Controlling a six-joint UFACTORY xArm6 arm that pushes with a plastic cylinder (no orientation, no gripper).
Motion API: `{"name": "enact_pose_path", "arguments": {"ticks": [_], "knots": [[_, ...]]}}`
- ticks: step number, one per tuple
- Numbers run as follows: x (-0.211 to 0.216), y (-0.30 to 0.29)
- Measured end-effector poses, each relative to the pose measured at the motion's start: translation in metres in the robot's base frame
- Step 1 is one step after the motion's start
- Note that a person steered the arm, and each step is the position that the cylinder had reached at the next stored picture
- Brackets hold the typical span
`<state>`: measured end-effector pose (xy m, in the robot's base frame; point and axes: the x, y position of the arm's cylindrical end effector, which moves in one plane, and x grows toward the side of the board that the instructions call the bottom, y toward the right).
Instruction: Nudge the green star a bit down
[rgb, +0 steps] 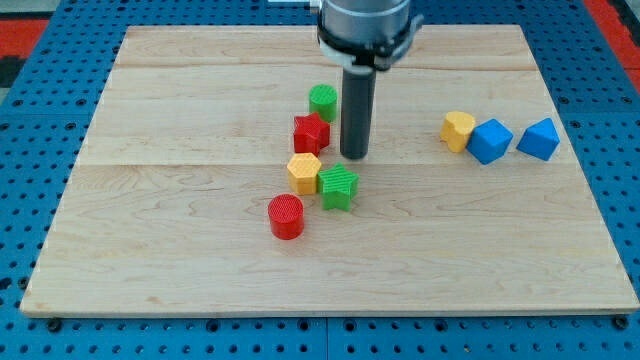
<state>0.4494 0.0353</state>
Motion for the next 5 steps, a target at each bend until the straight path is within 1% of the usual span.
{"name": "enact_pose_path", "arguments": {"ticks": [1,2,3,4,5], "knots": [[0.014,0.000],[0.015,0.000],[0.034,0.000],[0.031,0.016],[0.060,0.022]]}}
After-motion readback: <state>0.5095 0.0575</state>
